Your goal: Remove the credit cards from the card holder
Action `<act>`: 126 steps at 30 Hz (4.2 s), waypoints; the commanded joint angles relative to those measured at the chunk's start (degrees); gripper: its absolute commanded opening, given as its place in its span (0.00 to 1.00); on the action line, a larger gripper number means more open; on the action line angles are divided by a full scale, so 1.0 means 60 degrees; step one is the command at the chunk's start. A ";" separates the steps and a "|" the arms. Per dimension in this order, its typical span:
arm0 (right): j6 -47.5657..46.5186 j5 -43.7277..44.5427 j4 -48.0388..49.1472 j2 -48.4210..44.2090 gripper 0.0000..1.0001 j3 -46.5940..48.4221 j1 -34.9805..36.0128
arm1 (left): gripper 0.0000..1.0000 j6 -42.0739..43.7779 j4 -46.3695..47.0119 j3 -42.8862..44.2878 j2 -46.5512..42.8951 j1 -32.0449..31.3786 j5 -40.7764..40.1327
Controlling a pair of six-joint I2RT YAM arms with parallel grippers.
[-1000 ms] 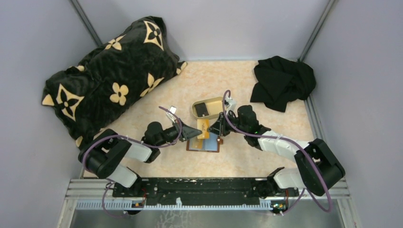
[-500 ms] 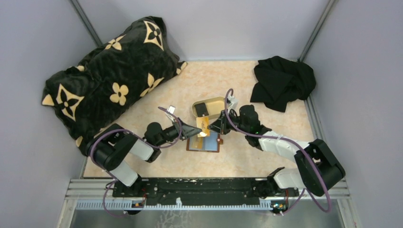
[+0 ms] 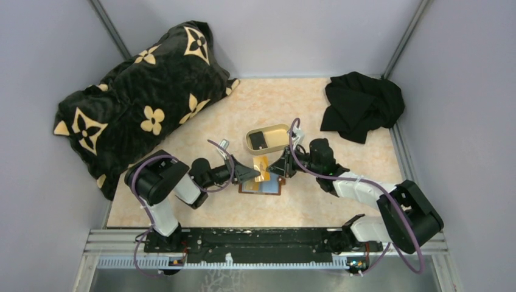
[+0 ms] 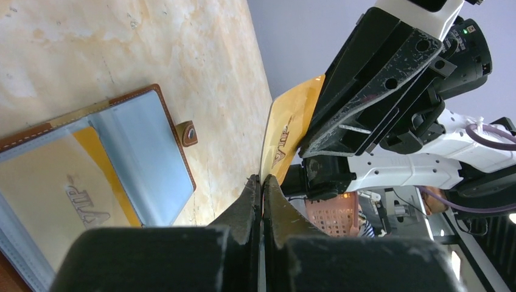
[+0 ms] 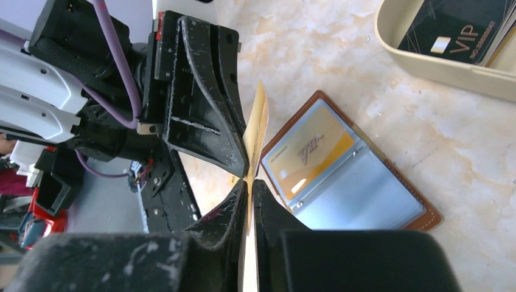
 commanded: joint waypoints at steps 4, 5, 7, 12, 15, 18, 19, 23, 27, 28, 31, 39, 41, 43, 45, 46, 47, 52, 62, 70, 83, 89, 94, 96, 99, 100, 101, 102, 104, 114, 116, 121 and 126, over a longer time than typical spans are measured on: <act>0.0232 -0.1495 0.1565 -0.0480 0.00 0.0242 0.0357 | 0.00 -0.0004 0.2613 0.0145 0.0099 -0.0160 0.0334; 0.0195 -0.1424 0.1487 -0.0480 0.00 0.0244 0.0357 | 0.00 -0.0008 0.2613 0.0160 0.0114 -0.0164 0.0342; 0.0112 -0.1293 0.1287 -0.0439 0.00 0.0322 0.0357 | 0.00 -0.0041 0.2613 0.0213 0.0182 -0.0161 0.0403; -0.0069 -0.0999 0.0720 -0.0204 0.00 0.0696 0.0184 | 0.20 -0.0100 0.2613 0.0238 0.0248 -0.0148 0.0476; 0.0172 -0.1218 0.0726 0.0416 0.00 0.1072 -0.0473 | 0.40 -0.0146 0.2613 0.0090 0.0238 -0.0093 0.0391; 0.0360 -0.1575 0.0677 0.1244 0.00 0.1715 -0.1055 | 0.55 -0.0108 0.2613 -0.0272 0.0195 0.0063 0.0246; 0.0379 -0.1674 0.0693 0.1450 0.00 0.1940 -0.1162 | 0.55 -0.0092 0.2613 -0.0381 0.0157 0.0124 0.0267; -0.0012 -0.1533 -0.0204 0.2125 0.00 0.3040 -0.1236 | 0.56 -0.0033 0.2613 -0.0789 -0.0005 0.0450 0.0303; -0.0932 -0.1059 -0.1868 0.3035 0.00 0.4482 -0.1363 | 0.56 0.0119 0.2613 -0.1294 -0.0318 0.0717 0.0347; -0.1089 -0.0992 -0.2201 0.3312 0.00 0.4950 -0.1429 | 0.55 0.0170 0.2613 -0.1345 -0.0376 0.0745 0.0424; -0.1199 -0.0998 -0.2636 0.4217 0.00 0.5666 -0.1598 | 0.55 0.0239 0.2613 -0.1413 -0.0364 0.0777 0.0645; -0.1473 -0.0982 -0.3210 0.5592 0.00 0.6494 -0.1893 | 0.53 0.0414 0.2605 -0.1458 -0.0472 0.0791 0.0821; -0.1467 -0.0958 -0.3145 0.5805 0.00 0.6514 -0.1899 | 0.53 0.0527 0.2479 -0.1495 -0.0610 0.0783 0.0821; -0.1475 -0.0959 -0.3147 0.5998 0.00 0.6591 -0.1913 | 0.54 0.0668 0.2270 -0.1534 -0.0736 0.0783 0.0809; -0.1475 -0.0946 -0.3132 0.6189 0.00 0.6678 -0.1914 | 0.54 0.0770 0.2187 -0.1552 -0.0811 0.0786 0.0845; -0.1468 -0.0959 -0.3143 0.6279 0.00 0.6747 -0.1914 | 0.54 0.0816 0.2157 -0.1551 -0.0846 0.0782 0.0858; -0.1467 -0.0952 -0.3135 0.6355 0.00 0.6783 -0.1914 | 0.54 0.0836 0.2133 -0.1550 -0.0869 0.0791 0.0892; -0.1260 -0.0951 -0.2987 0.6493 0.00 0.6929 -0.2052 | 0.54 0.0896 0.1998 -0.1490 -0.0878 0.0780 0.0985; -0.1296 -0.0950 -0.3291 0.6902 0.00 0.7367 -0.2192 | 0.54 0.0799 0.2265 -0.1317 -0.0533 0.0813 0.1075; -0.1284 -0.1077 -0.3184 0.7232 0.00 0.7284 -0.2192 | 0.54 0.0722 0.2613 -0.1374 -0.0038 0.0898 0.1145; -0.1301 -0.1282 -0.3220 0.7182 0.23 0.7274 -0.2174 | 0.54 0.0762 0.2614 -0.1252 -0.0041 0.0931 0.1228; -0.1470 -0.0976 -0.3531 0.6378 0.33 0.7134 -0.2170 | 0.53 0.0845 0.2613 -0.1348 -0.0066 0.0938 0.1214; -0.1526 -0.0456 -0.3657 0.6204 0.22 0.6996 -0.2177 | 0.54 0.0840 0.2613 -0.1344 -0.0107 0.0938 0.1228; -0.1517 -0.0387 -0.3757 0.6302 0.04 0.7003 -0.2177 | 0.53 0.0848 0.2613 -0.1391 -0.0194 0.0931 0.1214; -0.1441 -0.0227 -0.3799 0.6379 0.00 0.6988 -0.2174 | 0.53 0.0908 0.2613 -0.1534 -0.0302 0.0931 0.1187; -0.1436 -0.0150 -0.3831 0.6402 0.00 0.6998 -0.2177 | 0.52 0.0932 0.2622 -0.1575 -0.0330 0.0928 0.1172; -0.1445 -0.0046 -0.3910 0.6423 0.00 0.7019 -0.2177 | 0.51 0.0951 0.2614 -0.1622 -0.0367 0.0924 0.1157; -0.1490 0.0044 -0.4019 0.6466 0.00 0.7067 -0.2177 | 0.51 0.0978 0.2613 -0.1654 -0.0411 0.0934 0.1133; -0.1595 0.0115 -0.4147 0.6549 0.00 0.7127 -0.2170 | 0.51 0.0993 0.2614 -0.1684 -0.0460 0.0944 0.1120; -0.1505 -0.0085 -0.3895 0.6929 0.00 0.7191 -0.2042 | 0.50 0.1039 0.2613 -0.1851 -0.0580 0.0949 0.1059; -0.1498 -0.0082 -0.3858 0.6991 0.00 0.7218 -0.1961 | 0.51 0.1058 0.2613 -0.1909 -0.0632 0.0945 0.1047; -0.1497 -0.0065 -0.3843 0.7252 0.00 0.7364 -0.1745 | 0.51 0.1086 0.2613 -0.2028 -0.0735 0.0952 0.1009; -0.1461 -0.0110 -0.3839 0.7267 0.00 0.7516 -0.1575 | 0.52 0.1125 0.2611 -0.2091 -0.0788 0.0950 0.0955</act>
